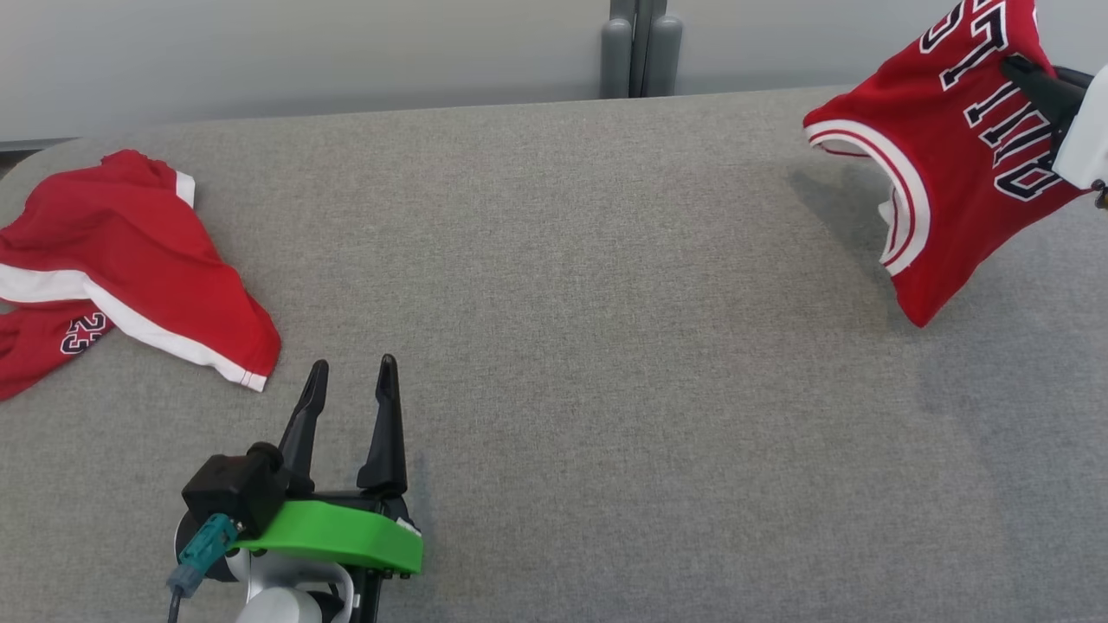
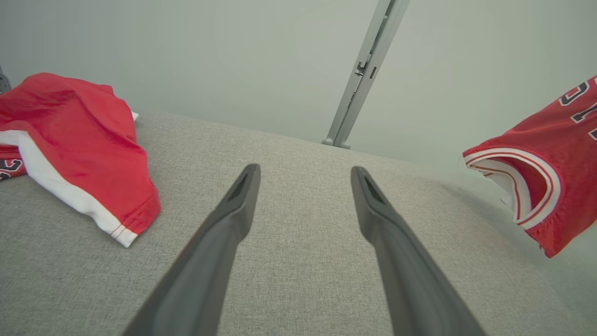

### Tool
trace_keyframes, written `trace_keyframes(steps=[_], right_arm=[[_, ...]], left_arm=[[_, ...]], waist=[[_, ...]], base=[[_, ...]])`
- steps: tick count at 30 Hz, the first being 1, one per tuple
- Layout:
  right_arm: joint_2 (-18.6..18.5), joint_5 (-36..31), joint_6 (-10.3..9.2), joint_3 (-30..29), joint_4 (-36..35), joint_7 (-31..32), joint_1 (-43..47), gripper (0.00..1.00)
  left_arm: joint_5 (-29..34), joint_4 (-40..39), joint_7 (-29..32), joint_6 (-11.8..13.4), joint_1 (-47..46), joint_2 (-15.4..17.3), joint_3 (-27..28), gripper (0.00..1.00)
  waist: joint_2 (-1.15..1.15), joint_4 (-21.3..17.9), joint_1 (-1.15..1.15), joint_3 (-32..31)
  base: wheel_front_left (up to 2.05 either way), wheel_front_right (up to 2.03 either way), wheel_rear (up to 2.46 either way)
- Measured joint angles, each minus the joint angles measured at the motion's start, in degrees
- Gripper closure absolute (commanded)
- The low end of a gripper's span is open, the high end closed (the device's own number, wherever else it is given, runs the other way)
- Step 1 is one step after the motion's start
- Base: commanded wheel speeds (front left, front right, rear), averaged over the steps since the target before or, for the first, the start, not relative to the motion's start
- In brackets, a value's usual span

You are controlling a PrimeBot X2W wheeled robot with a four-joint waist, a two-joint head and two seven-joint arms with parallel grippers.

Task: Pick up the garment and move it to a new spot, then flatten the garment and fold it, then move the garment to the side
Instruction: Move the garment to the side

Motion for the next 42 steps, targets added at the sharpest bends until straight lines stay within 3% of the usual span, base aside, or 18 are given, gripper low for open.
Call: trace_keyframes(steps=[7,12,19,29,37,42], right_arm=[[0.5,-0.7,-2.22,-0.1,0.1,1.7,-2.5,1.00],[2.9,-0.5,-3.50,-0.5,0.4,2.0,-3.2,1.00],[3.1,1.6,-7.78,-4.3,5.0,1.1,-3.0,1.00],[0.0,0.2,-8.75,-6.3,9.7,-3.4,-1.4,1.00],[-5.4,-10.3,-8.75,-2.2,10.8,-8.7,-2.9,1.00],[-5.7,-14.0,-8.82,-0.8,11.6,-12.0,-4.8,1.00]], left_arm=[[0.4,-0.8,-0.3,0.0,0.0,0.0,-0.1,0.00],[1.3,-1.0,-0.4,0.0,-0.1,0.0,0.2,0.00],[3.2,-2.0,-0.4,0.0,-0.7,0.0,0.8,0.00],[5.1,-4.6,1.2,0.0,-2.1,0.1,1.6,0.00],[6.7,-6.7,2.6,0.0,-5.3,0.4,0.0,0.00],[7.4,-7.2,3.2,0.0,-6.4,0.5,-0.7,0.00]], waist=[[0.00,1.0,0.00,1.8],[0.00,1.4,0.00,3.1],[0.00,1.6,0.00,4.9],[0.00,0.8,0.00,8.9],[0.00,0.5,0.00,12.8],[0.00,1.1,0.00,15.1]], base=[[0.00,0.00,0.00],[0.00,0.00,0.00],[0.00,0.00,0.00],[0.00,0.00,0.00],[0.00,0.00,0.00],[0.00,0.00,0.00]])
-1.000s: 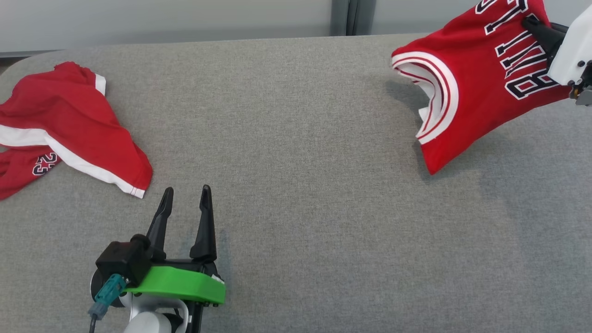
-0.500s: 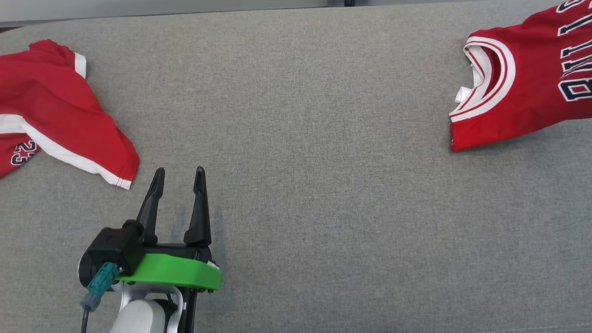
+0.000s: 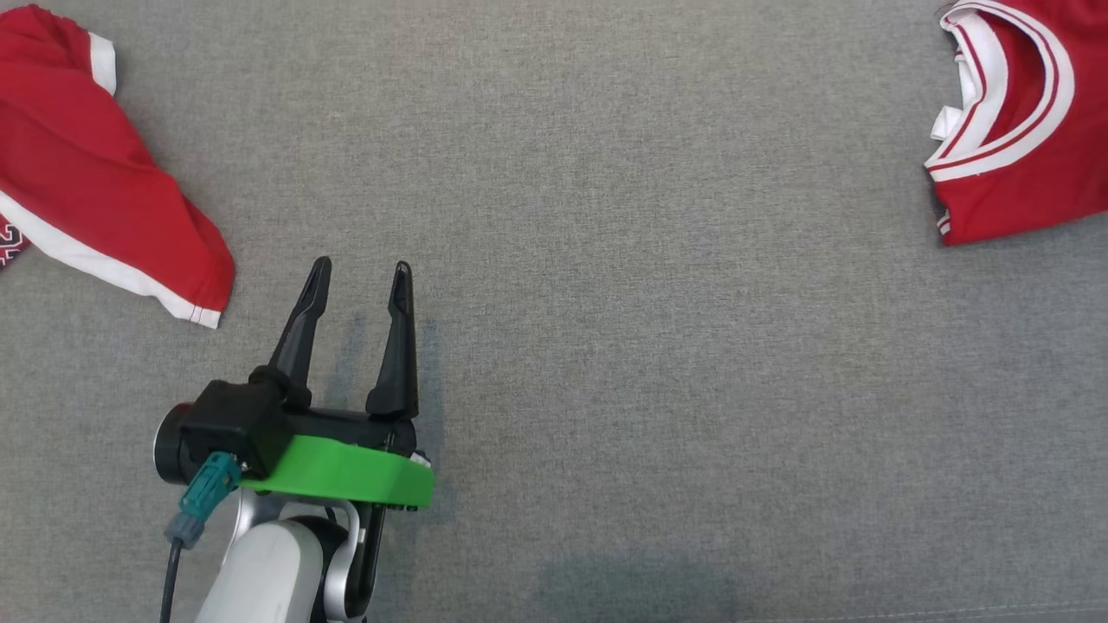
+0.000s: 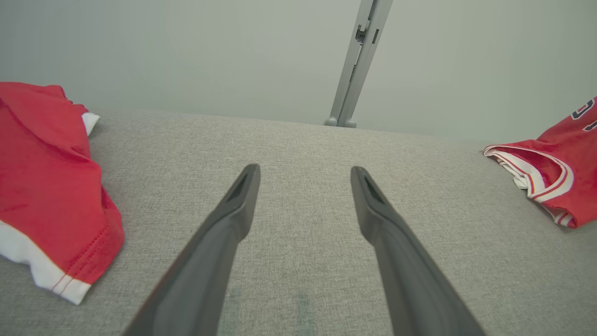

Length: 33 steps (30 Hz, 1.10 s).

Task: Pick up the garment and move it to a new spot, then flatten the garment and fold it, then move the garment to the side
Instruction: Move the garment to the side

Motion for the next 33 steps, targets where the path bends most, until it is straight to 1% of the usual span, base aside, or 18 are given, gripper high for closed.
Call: trace_keyframes(steps=[5,9,11,12,13,14,15,23,26,33], right_arm=[[-1.9,-6.0,-0.42,2.8,2.5,-3.1,-0.5,1.00],[-1.8,-9.4,-0.42,4.5,3.5,-4.6,-1.4,1.00],[-1.6,-10.0,-0.46,4.6,4.7,-4.8,-1.7,1.00],[-1.4,-10.0,-0.55,4.4,5.4,-5.2,-1.8,0.86],[-1.2,-10.0,-0.85,4.2,6.4,-5.4,-1.8,0.66],[-0.9,-10.0,-0.86,4.0,7.2,-5.6,-1.8,0.25],[-0.7,-10.0,-0.86,3.8,7.9,-6.0,-1.8,0.00],[1.3,-9.3,-0.87,2.1,11.5,-7.6,-1.7,0.00],[1.9,-9.1,-0.87,0.8,13.8,-8.4,-1.5,0.00],[1.9,-13.7,-0.89,-1.8,18.9,-10.0,-1.5,0.00]], left_arm=[[0.2,-0.2,0.5,0.0,-1.2,0.0,-0.3,0.00],[0.2,-0.3,0.5,0.0,-1.2,0.0,0.3,0.00],[0.2,-0.3,0.5,0.0,-1.2,0.2,0.8,0.00],[0.2,-0.4,0.5,0.0,-1.2,0.3,1.1,0.00],[0.2,-0.5,0.5,0.0,-1.3,0.3,1.1,0.00],[0.2,-0.4,0.5,0.0,-1.3,0.4,1.1,0.00],[0.2,-0.4,0.5,0.0,-1.3,0.4,1.1,0.00],[0.3,-0.4,0.5,0.0,-1.3,0.4,1.1,0.00],[0.3,-0.4,0.5,0.0,-1.3,0.5,1.1,0.00],[0.7,-0.2,0.5,0.0,-1.3,0.8,1.3,0.00]], waist=[[0.00,1.7,0.00,2.0],[0.00,2.6,0.00,3.1],[0.00,2.8,0.00,3.6],[0.00,2.8,0.00,3.8],[0.00,2.8,0.00,4.0],[0.00,2.8,0.00,4.1],[0.00,2.8,0.00,4.2],[0.00,2.2,0.00,4.4],[0.00,2.0,0.00,4.4],[0.00,1.2,0.00,4.1]], base=[[0.00,0.00,0.00],[0.00,0.00,0.00],[0.00,0.00,0.00],[0.00,0.00,0.00],[0.00,0.00,0.00],[0.00,0.00,0.00],[0.00,0.00,0.00],[0.00,0.00,0.00],[0.00,0.00,0.00],[0.00,0.00,0.00]])
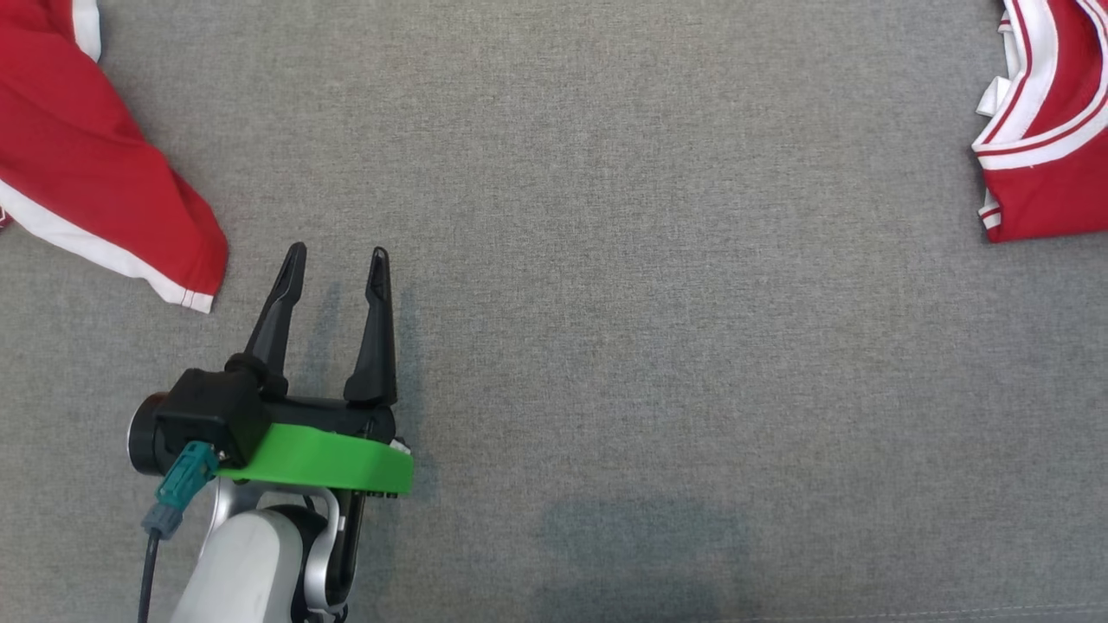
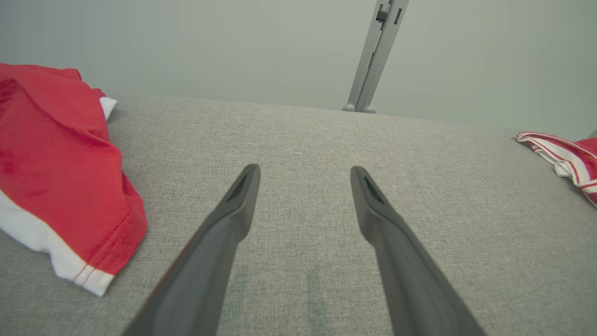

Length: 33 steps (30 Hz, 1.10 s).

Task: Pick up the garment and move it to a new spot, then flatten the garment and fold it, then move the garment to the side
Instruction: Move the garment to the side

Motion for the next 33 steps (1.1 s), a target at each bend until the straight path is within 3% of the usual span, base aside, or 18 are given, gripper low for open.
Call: trace_keyframes(steps=[9,17,25,33], right_arm=[[5.7,-0.2,-0.02,-2.5,2.3,-3.1,0.0,0.00],[10.7,0.1,0.14,-1.2,-3.9,-9.1,-0.6,0.00],[15.0,2.4,3.90,-1.6,-7.6,-16.1,0.2,0.00],[19.7,4.9,4.64,-3.1,-10.9,-17.2,6.5,0.00]], left_arm=[[0.0,0.9,-0.1,0.0,0.0,0.2,0.1,0.00],[-0.3,2.9,-0.9,-0.4,-0.2,0.1,0.2,0.00],[-1.6,7.0,-2.0,-1.0,-1.5,-0.1,0.5,0.00],[-2.2,11.9,-3.2,-1.0,-2.0,-0.8,2.1,0.00]], waist=[[0.00,-1.6,0.00,-1.8],[0.00,-3.4,0.00,-5.2],[0.00,-5.3,-0.01,-10.3],[0.00,-6.7,-0.01,-16.4]], base=[[0.00,0.00,0.00],[0.00,0.00,0.00],[0.00,0.00,0.00],[0.00,0.00,0.00]])
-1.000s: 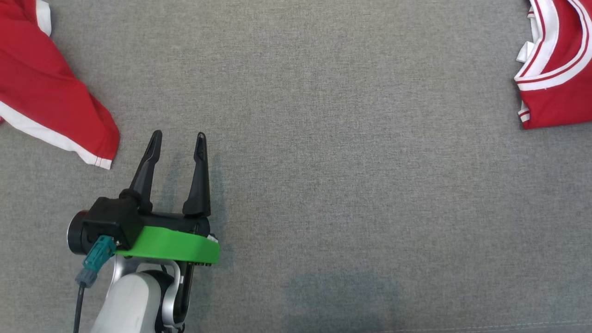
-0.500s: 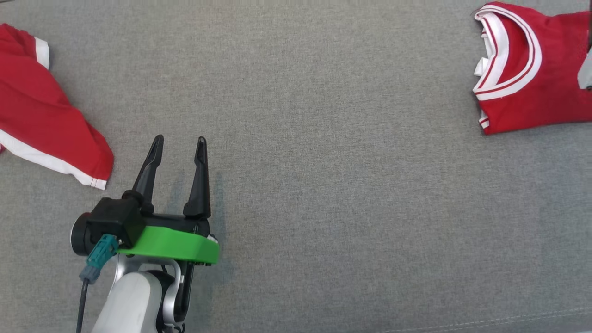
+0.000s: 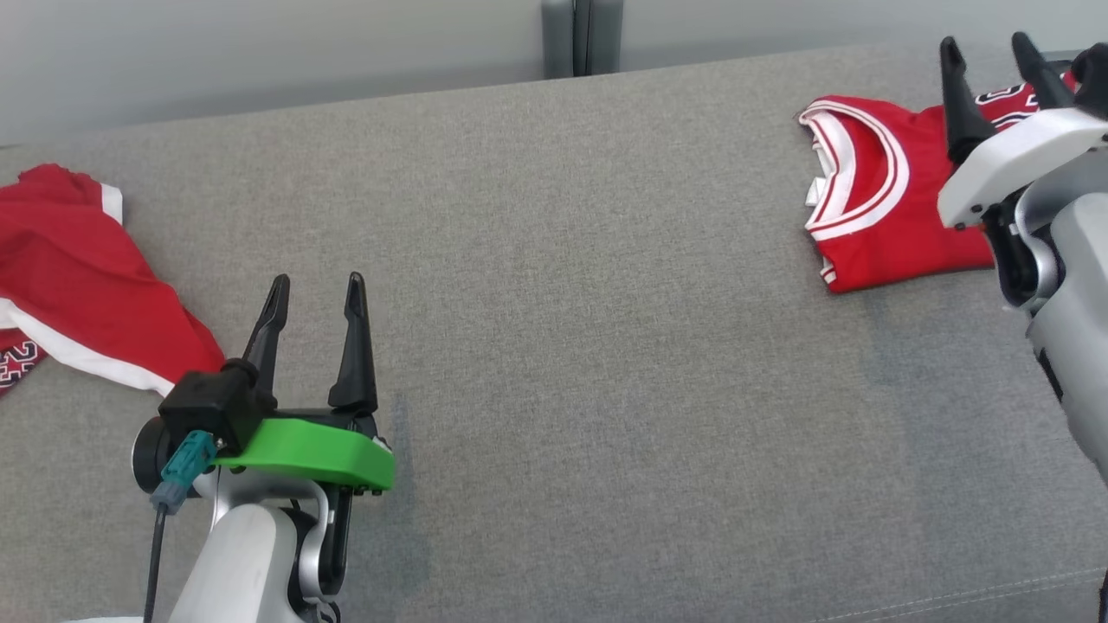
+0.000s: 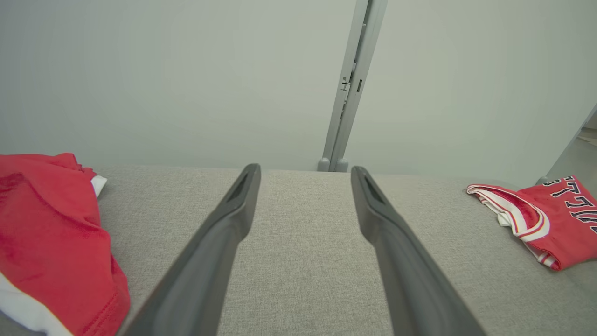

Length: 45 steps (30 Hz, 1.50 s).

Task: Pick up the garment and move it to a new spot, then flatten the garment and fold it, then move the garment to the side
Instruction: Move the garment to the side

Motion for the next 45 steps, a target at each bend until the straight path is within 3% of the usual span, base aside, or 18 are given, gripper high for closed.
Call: trace_keyframes(steps=[5,19,34,45], right_arm=[[2.4,0.7,-0.21,-0.8,-2.8,0.0,5.7,0.00],[5.0,-2.2,-4.07,-6.5,-20.8,0.0,20.9,0.00],[10.1,-8.0,-4.67,-9.8,-32.9,0.0,38.1,0.00],[12.0,-11.4,-4.68,-12.7,-36.1,0.0,44.5,0.00]], left_arm=[[-1.1,2.3,-0.7,0.0,1.1,-0.2,0.6,0.00],[-1.3,3.6,-1.2,0.2,8.6,-0.3,2.1,0.00],[0.8,2.2,-1.5,0.7,14.0,-0.4,5.1,0.00],[2.6,1.6,-1.5,0.8,16.0,-0.4,5.6,0.00]], waist=[[0.00,-0.7,0.00,-4.0],[0.00,-2.1,0.00,-11.7],[0.00,-1.2,0.00,-12.7],[0.00,-0.9,0.00,-12.7]], base=[[0.00,0.00,0.00],[0.00,0.00,0.00],[0.00,0.00,0.00],[0.00,0.00,0.00]])
